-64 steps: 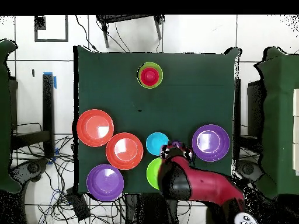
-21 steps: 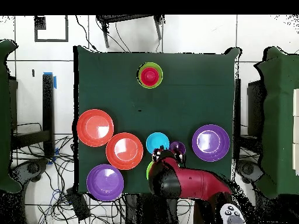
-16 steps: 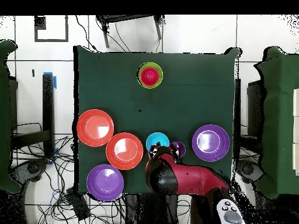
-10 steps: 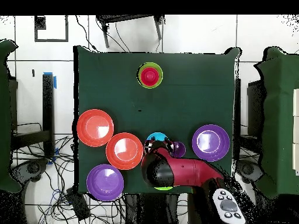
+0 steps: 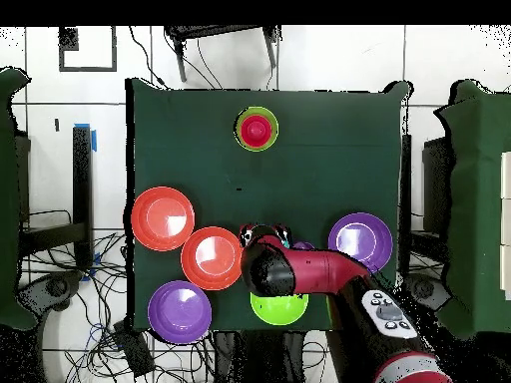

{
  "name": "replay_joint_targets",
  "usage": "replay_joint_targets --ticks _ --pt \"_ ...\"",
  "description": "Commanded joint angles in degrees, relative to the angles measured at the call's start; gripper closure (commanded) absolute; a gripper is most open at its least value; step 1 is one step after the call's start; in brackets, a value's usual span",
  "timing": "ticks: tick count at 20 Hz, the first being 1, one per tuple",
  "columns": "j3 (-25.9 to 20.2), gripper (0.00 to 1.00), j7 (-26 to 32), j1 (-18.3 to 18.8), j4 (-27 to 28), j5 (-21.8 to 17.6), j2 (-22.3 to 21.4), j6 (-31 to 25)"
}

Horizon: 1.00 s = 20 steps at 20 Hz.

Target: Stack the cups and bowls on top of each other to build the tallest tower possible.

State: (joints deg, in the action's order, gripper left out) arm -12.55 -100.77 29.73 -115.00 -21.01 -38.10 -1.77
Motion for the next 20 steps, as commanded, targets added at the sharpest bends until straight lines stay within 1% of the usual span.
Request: replay_joint_targets --ticks 1,5,11,20 --pt "-8.0 0.0 2.2 3.5 5.7 -2.4 5.1 -8.1" --pt "-9.9 0.0 4.1 5.5 6.6 -2.5 4.3 -11.3" --pt "-11.5 0.0 4.0 6.6 6.5 -2.4 3.5 -13.5" --pt "-12.5 0.0 2.6 7.4 4.2 -3.2 1.7 -13.2"
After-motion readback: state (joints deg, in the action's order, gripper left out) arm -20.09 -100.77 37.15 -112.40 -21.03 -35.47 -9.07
